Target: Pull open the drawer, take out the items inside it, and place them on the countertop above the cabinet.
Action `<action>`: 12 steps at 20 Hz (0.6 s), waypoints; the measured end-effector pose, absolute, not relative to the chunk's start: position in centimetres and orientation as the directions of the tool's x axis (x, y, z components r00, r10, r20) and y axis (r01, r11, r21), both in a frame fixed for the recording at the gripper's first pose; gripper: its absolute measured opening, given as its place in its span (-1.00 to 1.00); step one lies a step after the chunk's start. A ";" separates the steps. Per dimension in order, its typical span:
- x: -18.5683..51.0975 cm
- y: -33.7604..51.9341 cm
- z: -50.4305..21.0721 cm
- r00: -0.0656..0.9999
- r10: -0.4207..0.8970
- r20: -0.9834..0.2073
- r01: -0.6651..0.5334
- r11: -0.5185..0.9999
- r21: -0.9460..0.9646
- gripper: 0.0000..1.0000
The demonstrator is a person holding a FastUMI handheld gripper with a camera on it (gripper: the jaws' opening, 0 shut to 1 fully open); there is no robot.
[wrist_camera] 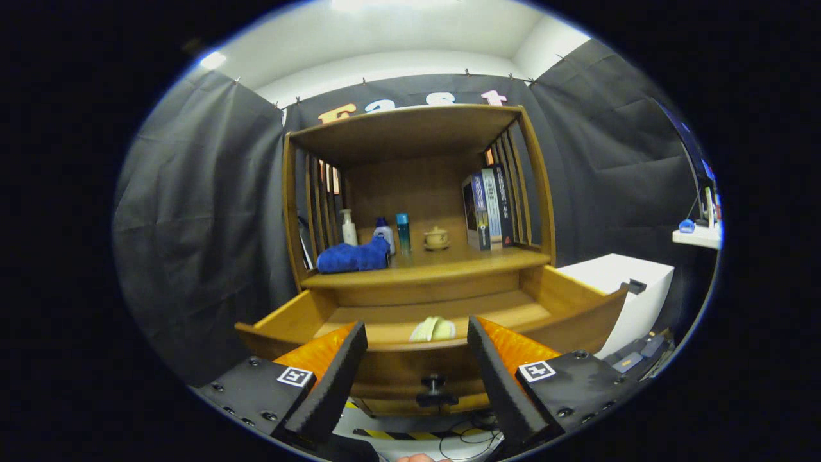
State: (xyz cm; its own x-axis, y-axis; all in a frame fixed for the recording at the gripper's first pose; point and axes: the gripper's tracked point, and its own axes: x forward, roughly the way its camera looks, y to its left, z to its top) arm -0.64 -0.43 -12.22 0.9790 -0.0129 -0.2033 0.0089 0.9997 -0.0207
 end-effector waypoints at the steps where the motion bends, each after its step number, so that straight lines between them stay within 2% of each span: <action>1: 0.6 -0.4 -10.2 0.980 -0.021 -0.197 0.018 1.000 -0.013 0.99; 4: 4.3 -0.8 -5.9 0.976 -0.042 -0.212 0.041 0.999 -0.006 0.98; 7: 8.4 -0.9 -5.0 0.954 -0.054 -0.293 0.057 0.998 0.002 0.96; 12: 13.7 -1.1 -11.1 0.838 -0.080 -0.539 0.102 0.995 0.012 0.97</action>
State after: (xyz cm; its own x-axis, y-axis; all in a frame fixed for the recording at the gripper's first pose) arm 13.71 -1.08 -11.06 0.8384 -0.0797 -0.5392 0.1020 0.9947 0.0116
